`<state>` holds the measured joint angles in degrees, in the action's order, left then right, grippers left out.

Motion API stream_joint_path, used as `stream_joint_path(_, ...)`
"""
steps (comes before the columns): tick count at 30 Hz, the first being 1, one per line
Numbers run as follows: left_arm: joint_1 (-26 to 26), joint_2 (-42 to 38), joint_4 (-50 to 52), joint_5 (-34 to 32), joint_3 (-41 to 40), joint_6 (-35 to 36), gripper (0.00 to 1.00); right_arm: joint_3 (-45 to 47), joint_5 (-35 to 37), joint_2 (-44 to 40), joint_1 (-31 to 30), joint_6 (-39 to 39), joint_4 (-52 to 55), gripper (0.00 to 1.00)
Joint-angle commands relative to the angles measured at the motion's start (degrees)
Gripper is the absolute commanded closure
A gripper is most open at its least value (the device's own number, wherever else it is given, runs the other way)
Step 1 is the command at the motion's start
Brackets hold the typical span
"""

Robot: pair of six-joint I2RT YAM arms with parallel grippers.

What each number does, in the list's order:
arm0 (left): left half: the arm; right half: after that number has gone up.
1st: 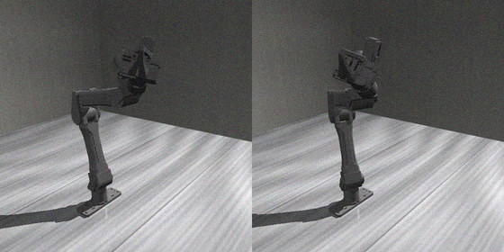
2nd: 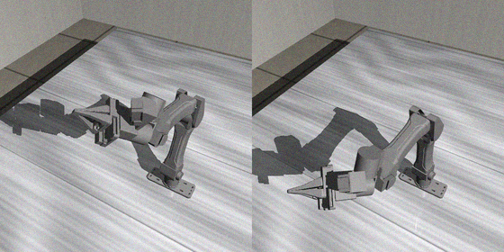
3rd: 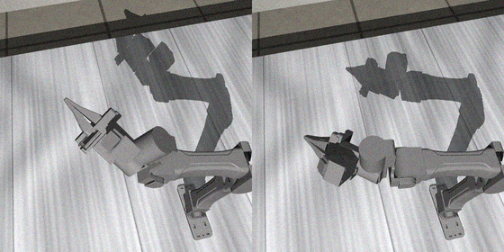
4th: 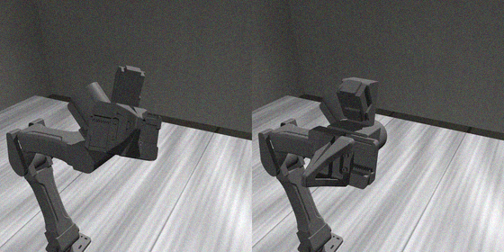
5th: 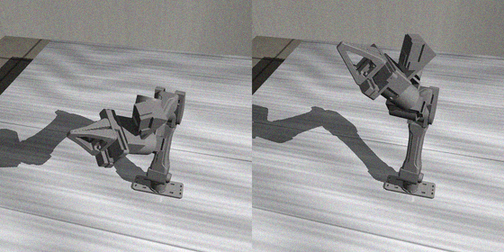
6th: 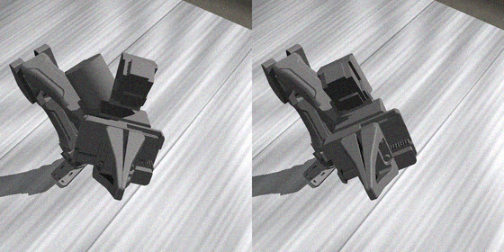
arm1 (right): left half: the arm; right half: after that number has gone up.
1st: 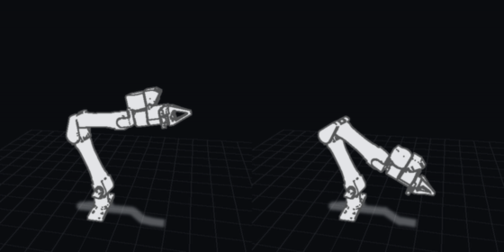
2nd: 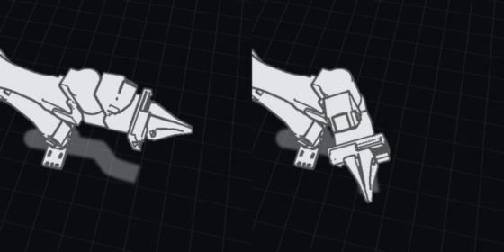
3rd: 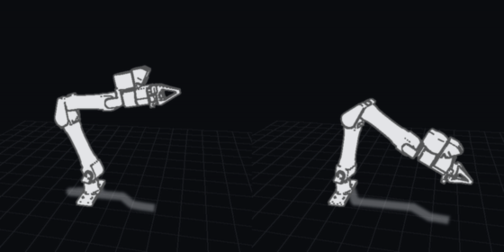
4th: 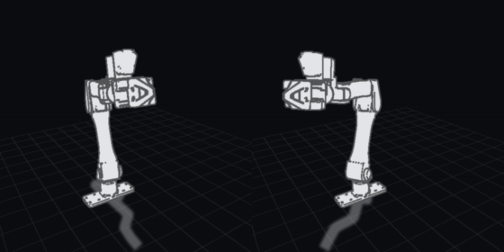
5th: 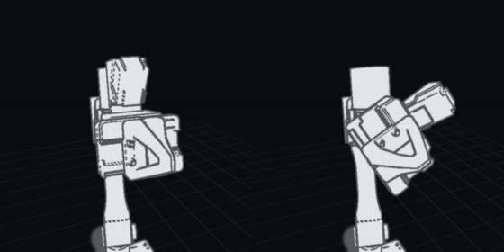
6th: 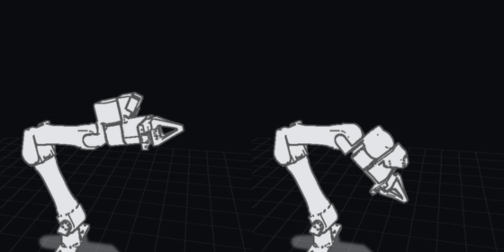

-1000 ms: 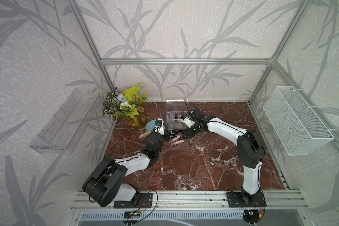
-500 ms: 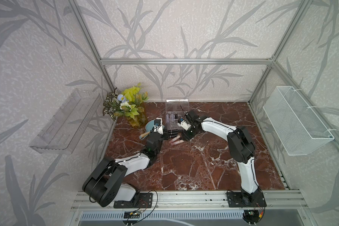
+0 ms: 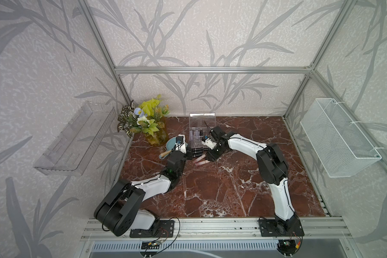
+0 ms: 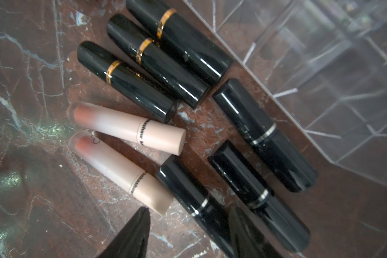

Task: Arrange the lipsticks in the organizer
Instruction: Pick up the lipstick at the center of the board.

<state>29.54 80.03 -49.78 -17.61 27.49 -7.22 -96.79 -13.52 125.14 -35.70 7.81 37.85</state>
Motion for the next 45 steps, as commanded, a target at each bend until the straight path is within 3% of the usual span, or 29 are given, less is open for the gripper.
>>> stream_joint_path(1, -0.3, -1.0, -1.5, 0.6, -0.4, -0.5, 0.54, -1.5, 0.4, 1.5, -0.2, 0.8, 1.9, 0.39)
stream_joint_path(14, -0.3, -1.2, -1.5, 0.6, -0.4, -0.4, 0.54, -0.6, 5.1, 1.9, -0.2, 0.4, 4.4, 0.39)
stream_joint_path(36, -0.3, -1.5, -1.5, 0.6, -0.6, -0.4, 0.54, -2.3, 4.3, 2.7, -1.1, 0.1, 5.2, 0.43)
stream_joint_path(45, -0.3, -1.7, -1.6, 0.6, -0.7, -0.4, 0.54, -1.9, 4.7, 2.4, -1.5, -0.2, 5.6, 0.54)
